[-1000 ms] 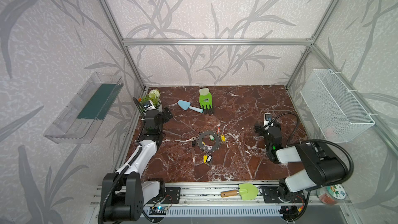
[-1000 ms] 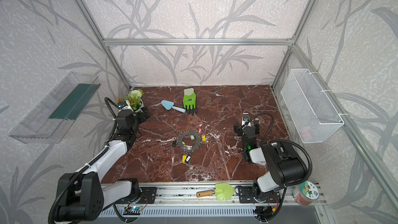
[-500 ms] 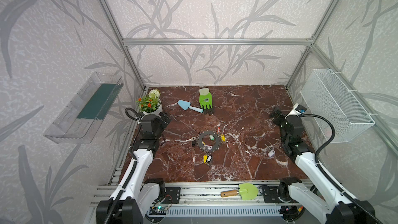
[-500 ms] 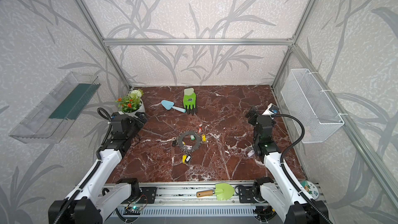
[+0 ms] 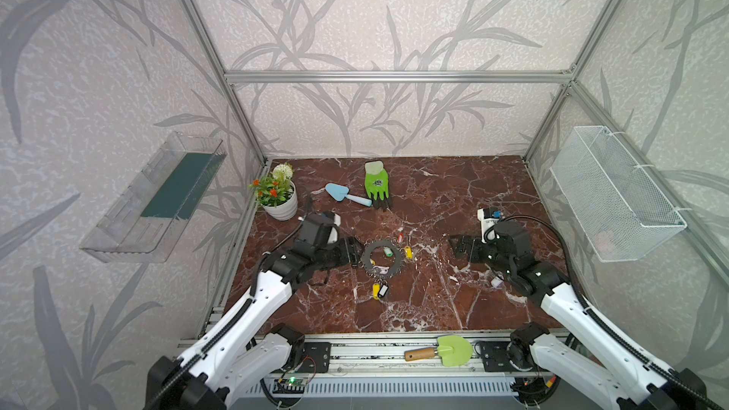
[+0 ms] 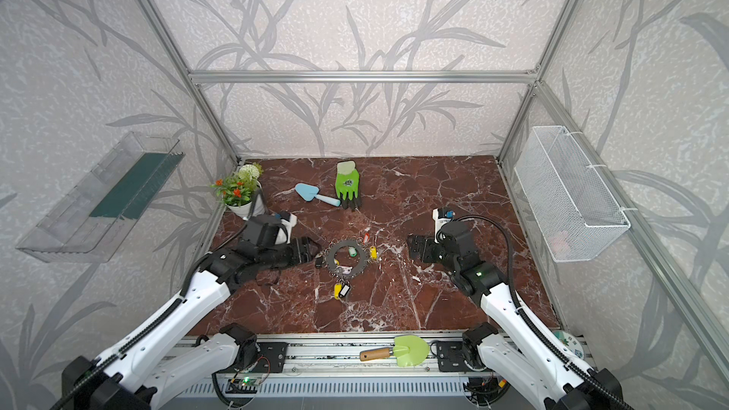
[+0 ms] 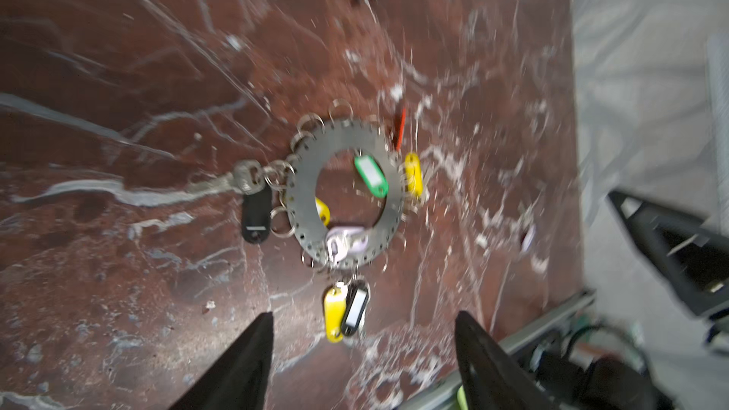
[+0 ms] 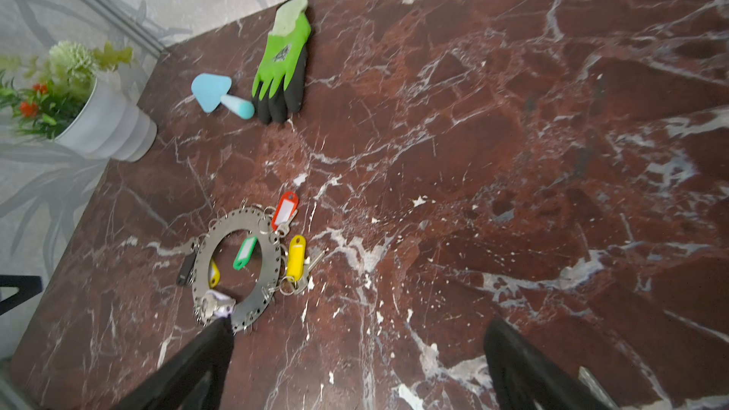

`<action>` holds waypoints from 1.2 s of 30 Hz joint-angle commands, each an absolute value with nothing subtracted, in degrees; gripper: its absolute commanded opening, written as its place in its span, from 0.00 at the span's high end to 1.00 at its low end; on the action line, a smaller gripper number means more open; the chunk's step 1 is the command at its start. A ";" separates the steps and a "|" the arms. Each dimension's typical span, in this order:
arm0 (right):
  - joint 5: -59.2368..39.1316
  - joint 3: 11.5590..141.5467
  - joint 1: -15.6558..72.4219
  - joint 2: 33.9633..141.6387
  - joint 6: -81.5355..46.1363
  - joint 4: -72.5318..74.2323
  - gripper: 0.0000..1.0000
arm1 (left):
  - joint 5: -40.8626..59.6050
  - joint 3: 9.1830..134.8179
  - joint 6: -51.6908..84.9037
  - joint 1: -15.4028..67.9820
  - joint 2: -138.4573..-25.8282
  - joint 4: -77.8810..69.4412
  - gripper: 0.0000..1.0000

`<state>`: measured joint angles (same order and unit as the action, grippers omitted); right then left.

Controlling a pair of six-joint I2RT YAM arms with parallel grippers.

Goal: Put the keys on the keyring
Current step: 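Reach the left gripper over the keyring disc while the right gripper approaches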

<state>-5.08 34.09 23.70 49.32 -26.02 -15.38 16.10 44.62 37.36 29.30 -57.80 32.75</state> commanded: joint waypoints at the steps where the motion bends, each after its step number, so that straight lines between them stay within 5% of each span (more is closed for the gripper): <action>1: -10.56 33.47 24.15 48.66 -24.67 -16.25 0.01 | 5.52 45.81 33.08 39.01 -59.87 35.30 0.37; 4: -11.83 33.98 25.27 50.06 -24.75 -15.91 0.01 | -3.81 39.05 29.65 49.44 -56.24 21.46 0.39; 8: -14.05 34.22 25.92 51.23 -24.67 -15.33 0.01 | -7.08 32.36 28.45 52.72 -57.30 7.20 0.43; 17: -14.24 31.29 26.42 51.25 -26.52 -12.68 0.01 | -7.36 48.06 30.72 57.36 -79.98 17.80 0.48; 28: -14.77 30.58 26.46 49.22 -26.04 -13.51 0.01 | -12.76 51.89 32.42 57.85 -89.49 22.76 0.50; 36: -14.83 30.45 26.45 49.87 -26.54 -13.16 0.01 | -12.03 52.15 31.75 57.67 -92.07 22.08 0.62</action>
<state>-14.06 30.98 26.20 49.91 -26.50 -13.56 -10.83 50.54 31.44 57.84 -91.44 20.97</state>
